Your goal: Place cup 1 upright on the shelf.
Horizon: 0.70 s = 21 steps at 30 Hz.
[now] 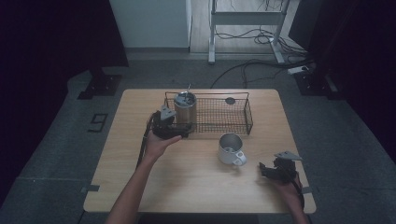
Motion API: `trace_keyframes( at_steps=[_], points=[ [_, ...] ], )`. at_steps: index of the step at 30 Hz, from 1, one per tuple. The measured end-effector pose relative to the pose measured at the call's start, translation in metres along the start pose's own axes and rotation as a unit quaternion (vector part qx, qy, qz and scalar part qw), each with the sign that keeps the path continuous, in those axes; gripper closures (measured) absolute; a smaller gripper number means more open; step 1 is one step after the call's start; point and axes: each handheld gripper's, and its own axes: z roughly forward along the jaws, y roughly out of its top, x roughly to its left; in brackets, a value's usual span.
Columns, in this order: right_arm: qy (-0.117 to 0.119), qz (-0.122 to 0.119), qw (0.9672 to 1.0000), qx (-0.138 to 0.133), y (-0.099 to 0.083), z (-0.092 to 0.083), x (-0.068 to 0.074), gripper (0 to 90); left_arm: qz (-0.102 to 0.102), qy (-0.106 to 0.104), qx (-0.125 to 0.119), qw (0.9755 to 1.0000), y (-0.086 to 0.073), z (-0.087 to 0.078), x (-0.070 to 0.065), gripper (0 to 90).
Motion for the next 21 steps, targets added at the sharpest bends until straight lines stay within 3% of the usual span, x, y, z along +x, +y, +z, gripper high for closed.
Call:
trace_keyframes(
  at_steps=[21],
  points=[
    [0.0,-0.001,1.0,0.0,0.0,0.0,0.0,15.3,-0.006,-0.009,0.007,0.9999,-0.06,-0.032,-0.002,7.8]
  ],
)
